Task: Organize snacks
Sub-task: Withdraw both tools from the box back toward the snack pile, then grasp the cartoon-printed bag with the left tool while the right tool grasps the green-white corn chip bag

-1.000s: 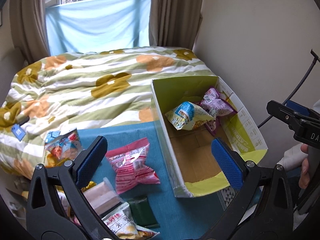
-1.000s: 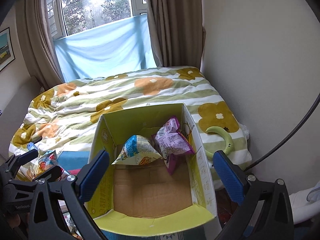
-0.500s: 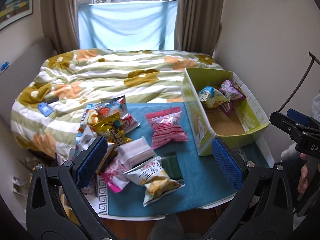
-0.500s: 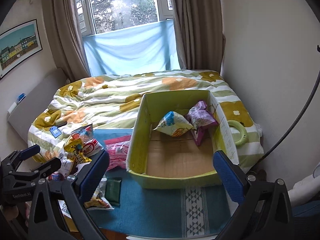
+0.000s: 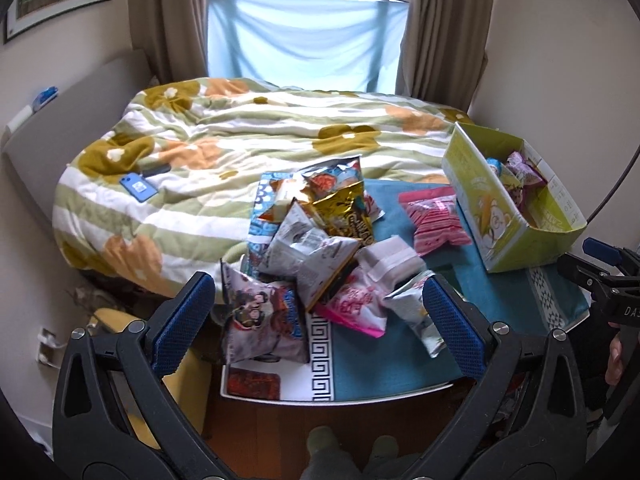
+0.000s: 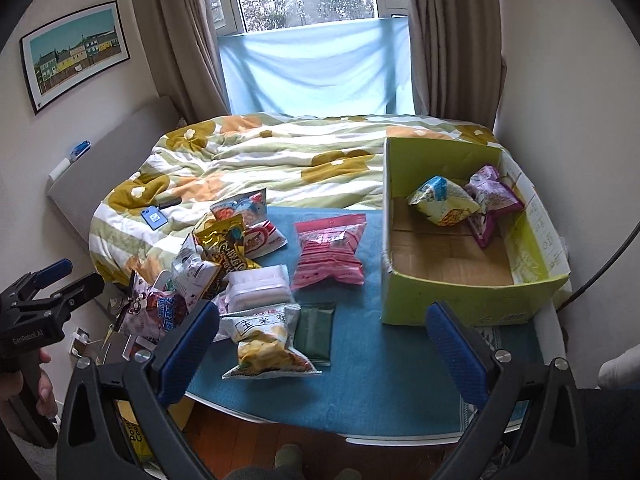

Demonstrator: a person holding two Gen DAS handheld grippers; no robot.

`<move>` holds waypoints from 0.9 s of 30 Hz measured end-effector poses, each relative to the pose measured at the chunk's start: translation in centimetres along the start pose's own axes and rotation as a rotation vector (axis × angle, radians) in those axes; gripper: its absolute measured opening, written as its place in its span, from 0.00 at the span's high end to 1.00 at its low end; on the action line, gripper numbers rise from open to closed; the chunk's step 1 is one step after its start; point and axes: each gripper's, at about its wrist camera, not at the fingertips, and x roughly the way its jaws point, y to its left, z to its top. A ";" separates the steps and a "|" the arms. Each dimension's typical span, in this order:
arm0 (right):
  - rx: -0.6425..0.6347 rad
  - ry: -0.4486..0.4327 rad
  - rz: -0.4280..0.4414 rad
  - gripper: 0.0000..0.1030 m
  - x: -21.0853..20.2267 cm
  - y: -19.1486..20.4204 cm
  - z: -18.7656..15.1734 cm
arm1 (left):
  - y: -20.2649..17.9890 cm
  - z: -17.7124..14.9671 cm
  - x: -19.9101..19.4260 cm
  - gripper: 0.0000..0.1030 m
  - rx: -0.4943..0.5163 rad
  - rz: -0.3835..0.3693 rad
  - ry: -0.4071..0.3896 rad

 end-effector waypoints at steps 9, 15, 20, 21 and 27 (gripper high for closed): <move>0.024 0.084 0.016 0.00 7.5 4.1 -2.9 | 5.3 -3.2 7.3 0.00 -0.020 -0.063 0.095; -0.004 0.120 0.001 0.00 10.4 6.2 -3.7 | 5.6 -4.2 10.8 0.00 0.001 -0.031 0.102; -0.023 0.133 -0.025 0.00 12.1 6.6 -3.9 | 5.6 -4.8 13.4 0.00 0.028 -0.018 0.142; -0.021 0.137 -0.030 0.00 12.4 6.6 -3.9 | 5.6 -4.9 13.9 0.00 0.030 -0.014 0.148; -0.028 0.168 -0.038 0.00 14.4 6.4 -4.1 | 5.9 -5.5 15.6 0.06 0.036 0.024 0.178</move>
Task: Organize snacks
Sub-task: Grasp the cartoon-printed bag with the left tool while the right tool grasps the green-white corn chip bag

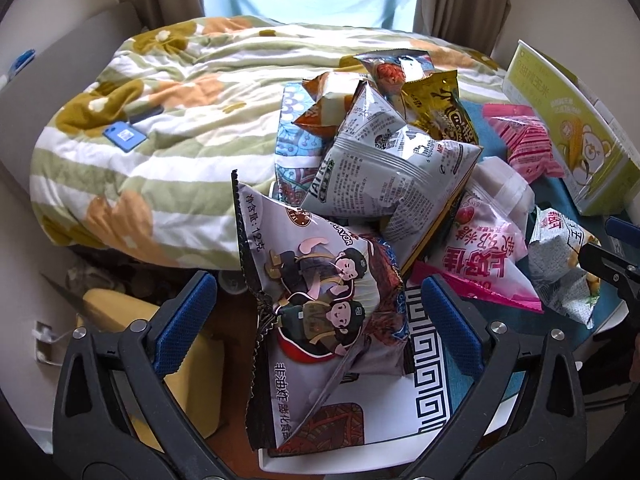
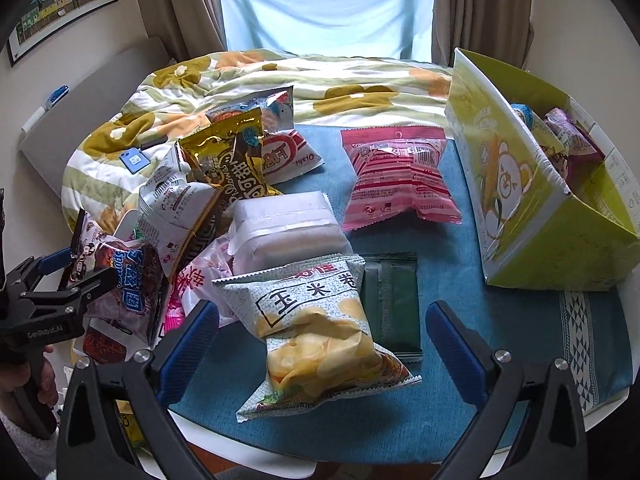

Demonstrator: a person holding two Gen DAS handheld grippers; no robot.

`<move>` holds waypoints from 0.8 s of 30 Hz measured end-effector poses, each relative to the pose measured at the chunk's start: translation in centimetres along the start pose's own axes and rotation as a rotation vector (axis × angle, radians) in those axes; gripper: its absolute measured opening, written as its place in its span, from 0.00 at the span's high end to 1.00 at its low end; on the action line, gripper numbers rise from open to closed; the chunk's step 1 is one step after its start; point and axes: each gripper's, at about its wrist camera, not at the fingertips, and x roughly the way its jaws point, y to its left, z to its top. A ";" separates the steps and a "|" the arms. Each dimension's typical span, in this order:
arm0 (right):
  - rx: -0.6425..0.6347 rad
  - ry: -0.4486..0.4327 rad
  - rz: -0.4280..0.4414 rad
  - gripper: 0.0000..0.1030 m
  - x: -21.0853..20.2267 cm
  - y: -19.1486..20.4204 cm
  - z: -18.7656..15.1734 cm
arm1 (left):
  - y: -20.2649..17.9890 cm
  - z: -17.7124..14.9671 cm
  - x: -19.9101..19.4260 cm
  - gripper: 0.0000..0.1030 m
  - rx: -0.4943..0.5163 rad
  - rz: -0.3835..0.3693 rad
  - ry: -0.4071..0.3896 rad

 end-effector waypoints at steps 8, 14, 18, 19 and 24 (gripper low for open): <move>-0.048 0.044 -0.007 0.00 2.0 0.5 -0.5 | -1.0 -0.3 0.8 0.37 0.059 0.018 0.035; -0.094 0.065 -0.020 0.00 2.8 0.4 -0.8 | -0.6 -0.4 0.3 0.43 0.059 0.008 0.041; -0.106 0.062 -0.021 0.00 2.8 0.4 -0.7 | -0.5 -0.6 0.0 0.44 0.052 0.004 0.054; -0.105 0.064 -0.016 0.00 2.9 0.5 -0.7 | -0.6 -0.7 -0.1 0.44 0.054 0.002 0.053; -0.130 0.098 0.005 0.18 3.7 1.1 -1.0 | -1.1 -1.1 -0.8 0.44 0.076 0.008 0.049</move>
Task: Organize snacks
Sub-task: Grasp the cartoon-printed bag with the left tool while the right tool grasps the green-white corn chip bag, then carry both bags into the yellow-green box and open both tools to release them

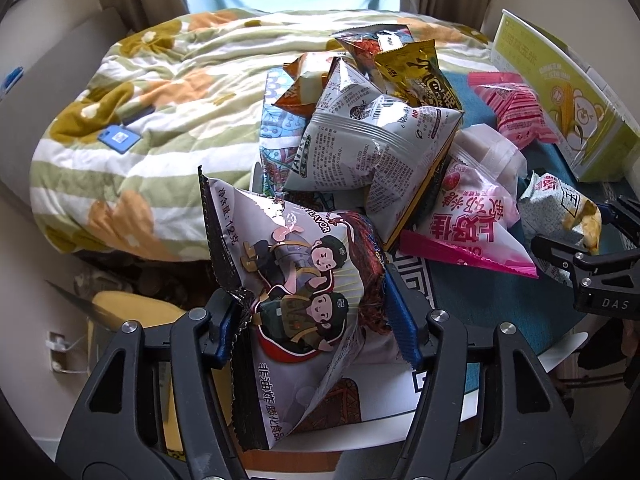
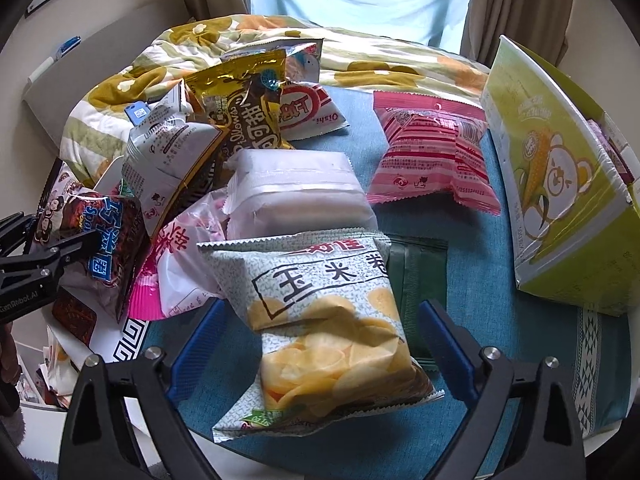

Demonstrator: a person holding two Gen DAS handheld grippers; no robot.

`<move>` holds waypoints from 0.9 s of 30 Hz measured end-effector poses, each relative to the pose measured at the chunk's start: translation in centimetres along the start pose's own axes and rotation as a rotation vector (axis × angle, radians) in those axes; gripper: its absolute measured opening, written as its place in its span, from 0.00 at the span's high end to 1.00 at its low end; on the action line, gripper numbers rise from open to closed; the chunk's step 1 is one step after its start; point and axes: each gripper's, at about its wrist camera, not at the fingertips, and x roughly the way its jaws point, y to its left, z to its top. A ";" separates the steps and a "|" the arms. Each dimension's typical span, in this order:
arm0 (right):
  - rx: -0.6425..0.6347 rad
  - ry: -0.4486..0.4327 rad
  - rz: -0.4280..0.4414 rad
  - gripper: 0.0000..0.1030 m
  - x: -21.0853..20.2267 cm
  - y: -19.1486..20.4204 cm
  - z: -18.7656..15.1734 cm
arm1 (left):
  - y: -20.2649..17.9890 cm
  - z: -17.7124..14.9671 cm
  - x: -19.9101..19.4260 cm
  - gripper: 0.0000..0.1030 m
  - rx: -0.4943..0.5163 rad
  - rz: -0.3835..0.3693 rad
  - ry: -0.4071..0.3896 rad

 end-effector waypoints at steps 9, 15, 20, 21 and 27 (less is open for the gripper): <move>0.008 0.020 0.015 0.47 -0.2 -0.3 -0.8 | 0.6 -0.1 -1.9 0.44 -0.024 0.005 -0.015; 0.047 -0.020 0.045 0.49 -2.9 -0.7 -0.6 | 0.5 0.5 -5.2 0.44 -0.033 0.008 -0.060; 0.090 -0.070 0.069 0.50 -6.4 -1.4 0.0 | -0.4 2.6 -8.4 0.44 -0.020 -0.005 -0.123; 0.097 -0.082 0.076 0.50 -7.1 -1.6 0.2 | -0.8 3.0 -9.0 0.44 -0.010 -0.005 -0.138; 0.125 -0.170 0.098 0.50 -11.7 -3.5 1.5 | -4.3 6.6 -11.9 0.44 0.013 -0.026 -0.216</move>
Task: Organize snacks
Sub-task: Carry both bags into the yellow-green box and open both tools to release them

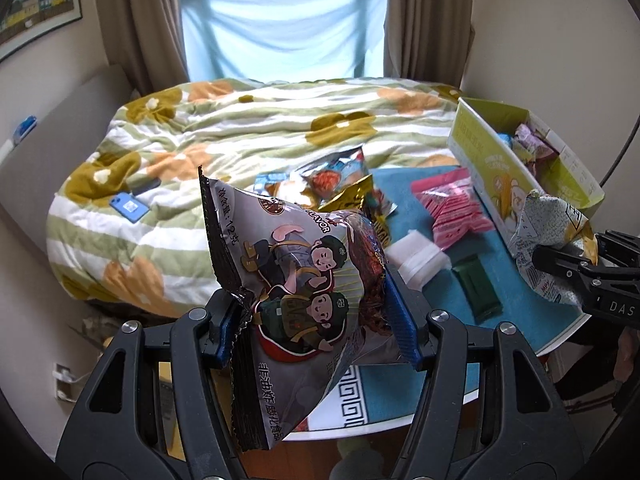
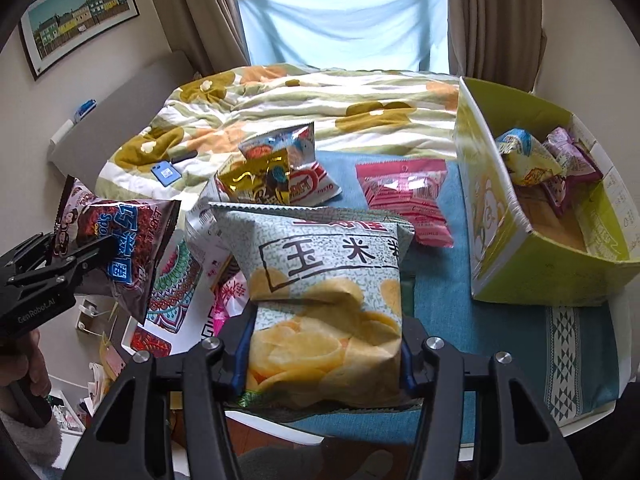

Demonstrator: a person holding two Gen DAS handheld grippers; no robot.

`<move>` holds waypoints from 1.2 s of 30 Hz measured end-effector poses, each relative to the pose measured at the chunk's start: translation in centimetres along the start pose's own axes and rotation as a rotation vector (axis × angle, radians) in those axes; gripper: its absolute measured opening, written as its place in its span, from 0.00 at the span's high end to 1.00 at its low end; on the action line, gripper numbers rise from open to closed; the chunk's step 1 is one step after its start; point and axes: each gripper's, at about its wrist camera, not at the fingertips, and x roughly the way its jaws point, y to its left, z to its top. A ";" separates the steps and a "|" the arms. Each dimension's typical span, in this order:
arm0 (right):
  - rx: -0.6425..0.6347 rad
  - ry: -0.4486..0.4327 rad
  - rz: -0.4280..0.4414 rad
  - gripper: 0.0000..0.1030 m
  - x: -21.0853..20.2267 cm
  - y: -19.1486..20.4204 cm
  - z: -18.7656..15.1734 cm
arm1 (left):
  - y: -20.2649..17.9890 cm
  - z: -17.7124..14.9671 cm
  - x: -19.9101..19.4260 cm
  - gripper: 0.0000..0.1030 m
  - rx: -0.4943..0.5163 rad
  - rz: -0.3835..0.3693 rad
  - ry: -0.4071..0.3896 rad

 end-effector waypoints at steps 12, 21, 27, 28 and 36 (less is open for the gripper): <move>-0.014 -0.151 -0.111 0.50 -7.5 -12.0 5.4 | -15.9 9.7 0.9 0.43 0.001 -0.109 -0.088; -0.020 -0.147 -0.139 0.50 -8.8 -22.3 8.6 | -29.3 14.2 7.1 0.43 0.040 -0.185 0.004; 0.008 -0.109 -0.129 0.50 -7.6 -26.6 9.3 | -33.9 15.0 12.7 0.43 0.078 -0.200 0.107; 0.017 -0.101 -0.128 0.50 -7.2 -27.1 9.4 | -34.3 15.0 13.4 0.43 0.088 -0.199 0.121; 0.089 -0.049 -0.133 0.50 -5.1 -29.7 9.1 | -36.5 15.4 17.3 0.03 0.166 -0.145 0.168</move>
